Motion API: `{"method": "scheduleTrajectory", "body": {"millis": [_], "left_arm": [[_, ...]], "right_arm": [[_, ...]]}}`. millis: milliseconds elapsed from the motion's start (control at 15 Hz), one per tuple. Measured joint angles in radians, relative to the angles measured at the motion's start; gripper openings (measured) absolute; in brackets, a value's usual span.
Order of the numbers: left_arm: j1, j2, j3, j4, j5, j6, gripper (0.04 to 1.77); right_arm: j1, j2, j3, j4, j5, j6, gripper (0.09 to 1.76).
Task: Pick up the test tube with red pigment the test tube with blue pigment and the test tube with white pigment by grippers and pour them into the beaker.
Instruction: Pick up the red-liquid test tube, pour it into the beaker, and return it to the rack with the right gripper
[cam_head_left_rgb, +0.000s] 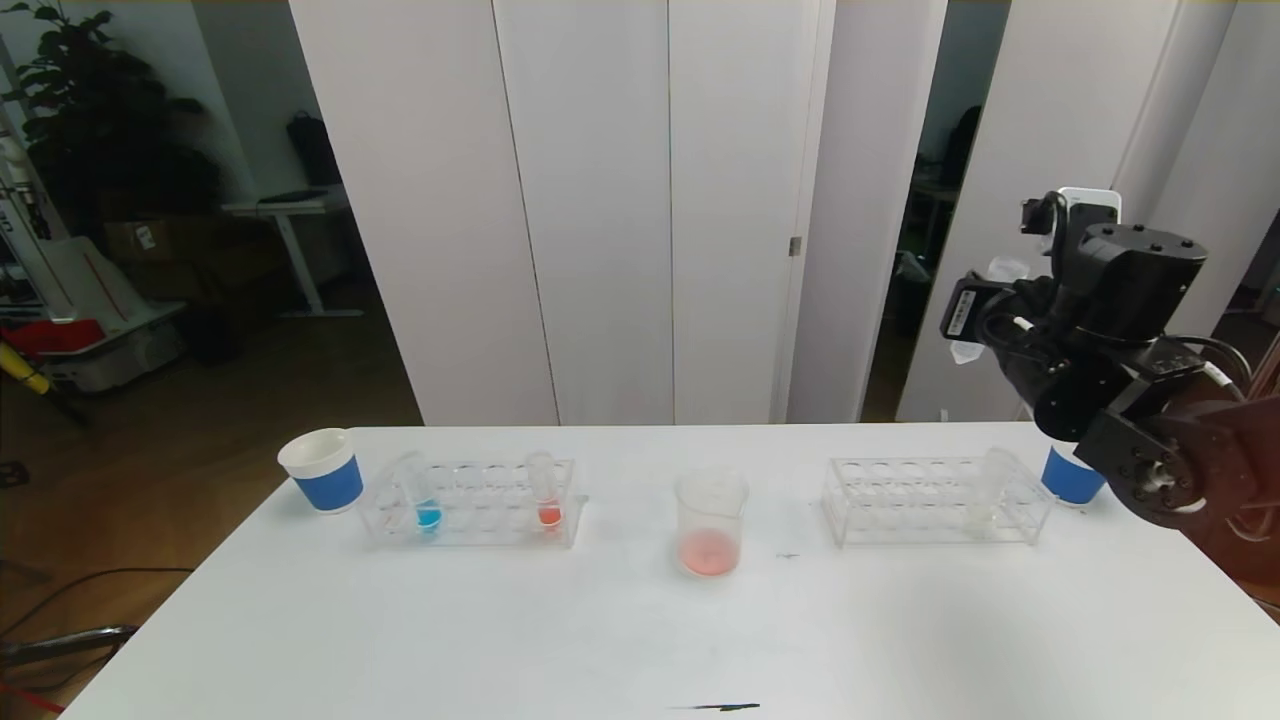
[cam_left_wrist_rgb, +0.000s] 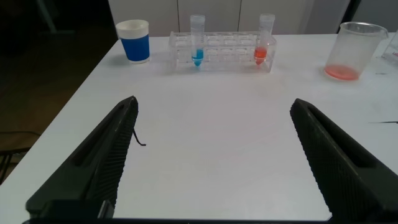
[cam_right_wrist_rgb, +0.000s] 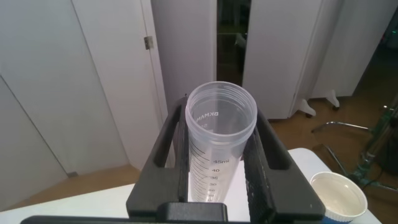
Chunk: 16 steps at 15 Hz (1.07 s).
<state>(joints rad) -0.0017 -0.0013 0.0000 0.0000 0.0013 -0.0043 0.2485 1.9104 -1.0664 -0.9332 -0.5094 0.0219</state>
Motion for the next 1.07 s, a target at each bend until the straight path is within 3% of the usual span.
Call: {"method": "scheduleTrajectory", "body": {"millis": [467, 1067], "left_arm": [[0.000, 0.000, 0.000, 0.000, 0.000, 0.000, 1.75], [0.000, 0.000, 0.000, 0.000, 0.000, 0.000, 1.75]], "right_arm": [[-0.336, -0.040, -0.033, -0.028, 0.170, 0.005, 0.58], [-0.436, 0.173, -0.046, -0.228, 0.183, 0.008, 0.58]]}}
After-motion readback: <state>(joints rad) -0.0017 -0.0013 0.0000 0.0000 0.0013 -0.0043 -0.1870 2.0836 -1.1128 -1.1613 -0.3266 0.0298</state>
